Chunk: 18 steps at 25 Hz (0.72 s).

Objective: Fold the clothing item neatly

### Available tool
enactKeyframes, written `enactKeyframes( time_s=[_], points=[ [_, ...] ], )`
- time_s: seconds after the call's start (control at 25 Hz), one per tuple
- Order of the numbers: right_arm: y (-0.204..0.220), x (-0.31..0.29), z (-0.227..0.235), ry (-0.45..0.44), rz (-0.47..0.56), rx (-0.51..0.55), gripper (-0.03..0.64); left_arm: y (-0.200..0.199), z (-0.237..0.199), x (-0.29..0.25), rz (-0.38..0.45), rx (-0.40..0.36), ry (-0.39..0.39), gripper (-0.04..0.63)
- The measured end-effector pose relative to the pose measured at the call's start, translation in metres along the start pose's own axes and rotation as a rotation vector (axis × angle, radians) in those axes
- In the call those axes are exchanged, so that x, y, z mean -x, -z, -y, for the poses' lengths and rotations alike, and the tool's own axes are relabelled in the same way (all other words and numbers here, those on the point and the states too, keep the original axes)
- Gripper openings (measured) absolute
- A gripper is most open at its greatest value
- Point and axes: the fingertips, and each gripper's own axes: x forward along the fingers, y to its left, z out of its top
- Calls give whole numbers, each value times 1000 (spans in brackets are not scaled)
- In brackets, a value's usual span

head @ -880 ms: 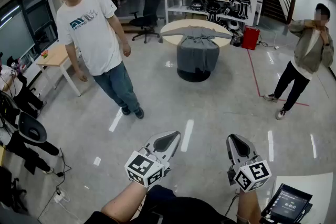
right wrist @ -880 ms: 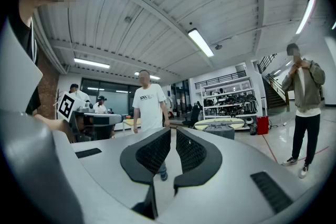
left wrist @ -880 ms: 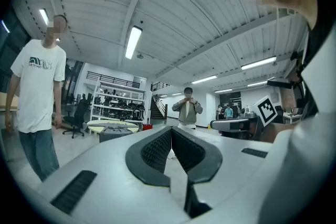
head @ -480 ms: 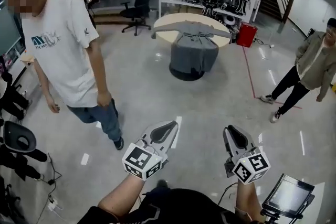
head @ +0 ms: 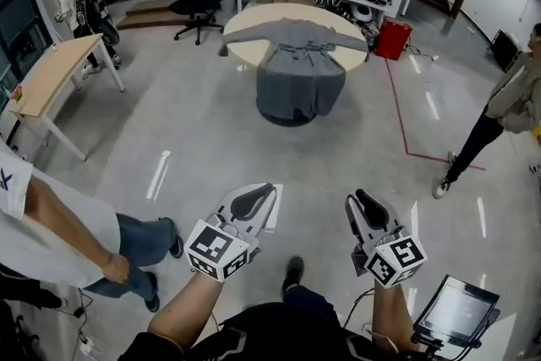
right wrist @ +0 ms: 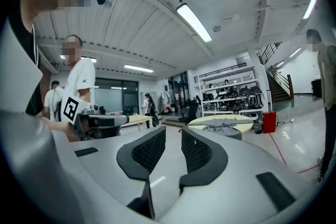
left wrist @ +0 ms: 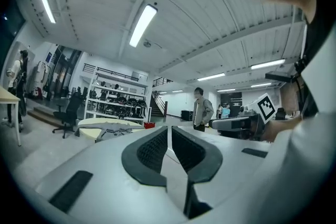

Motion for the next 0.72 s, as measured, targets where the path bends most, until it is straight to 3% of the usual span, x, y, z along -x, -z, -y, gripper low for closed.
enactKeyframes(
  time_s=[0.4,0.52,0.56,0.72],
  points=[
    [-43,-149,151,-65,26,40,100,-13,-112,-176,-29,8,-80,3],
    [-21,-195,192,-51,-21,11,104,6,-161,-219,-52,47,-62,45],
    [-11,-217,211,-45,-35,5,118,13,-184,-236,-56,54,-57,81],
    [31,-300,276,-15,-105,-28,143,49,-279,-301,-113,55,-43,122]
  ],
)
